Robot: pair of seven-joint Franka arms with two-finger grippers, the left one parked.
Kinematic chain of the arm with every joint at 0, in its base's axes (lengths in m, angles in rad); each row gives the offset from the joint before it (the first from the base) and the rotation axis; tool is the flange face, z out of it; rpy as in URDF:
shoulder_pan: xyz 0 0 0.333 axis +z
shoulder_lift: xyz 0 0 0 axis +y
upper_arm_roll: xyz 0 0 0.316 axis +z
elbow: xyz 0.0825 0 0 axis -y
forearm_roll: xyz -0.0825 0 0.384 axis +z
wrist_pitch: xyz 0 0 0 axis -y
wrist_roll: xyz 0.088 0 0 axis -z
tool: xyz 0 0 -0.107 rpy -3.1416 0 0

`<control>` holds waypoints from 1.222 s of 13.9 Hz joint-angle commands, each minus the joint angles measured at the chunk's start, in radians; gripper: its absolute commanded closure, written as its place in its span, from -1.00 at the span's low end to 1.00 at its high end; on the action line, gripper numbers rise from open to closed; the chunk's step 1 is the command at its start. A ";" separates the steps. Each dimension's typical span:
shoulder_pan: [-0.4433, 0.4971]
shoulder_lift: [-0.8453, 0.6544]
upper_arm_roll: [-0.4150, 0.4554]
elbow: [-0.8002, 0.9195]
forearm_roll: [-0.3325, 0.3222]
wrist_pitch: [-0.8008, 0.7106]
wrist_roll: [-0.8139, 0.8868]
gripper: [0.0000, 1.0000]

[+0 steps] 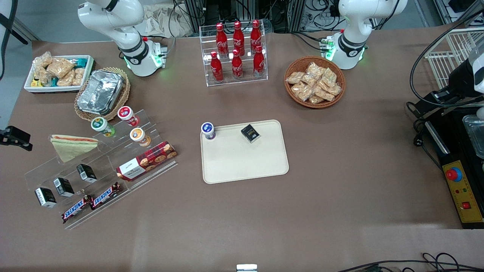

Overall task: Place sandwich on tray
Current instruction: 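Move the right gripper over the acrylic rack toward the wrapped sandwich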

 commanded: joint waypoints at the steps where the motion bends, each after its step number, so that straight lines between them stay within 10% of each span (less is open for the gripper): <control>1: -0.005 -0.026 -0.006 -0.012 0.003 -0.004 -0.010 -0.98; 17: -0.011 -0.051 -0.041 -0.010 0.110 -0.231 0.341 -0.98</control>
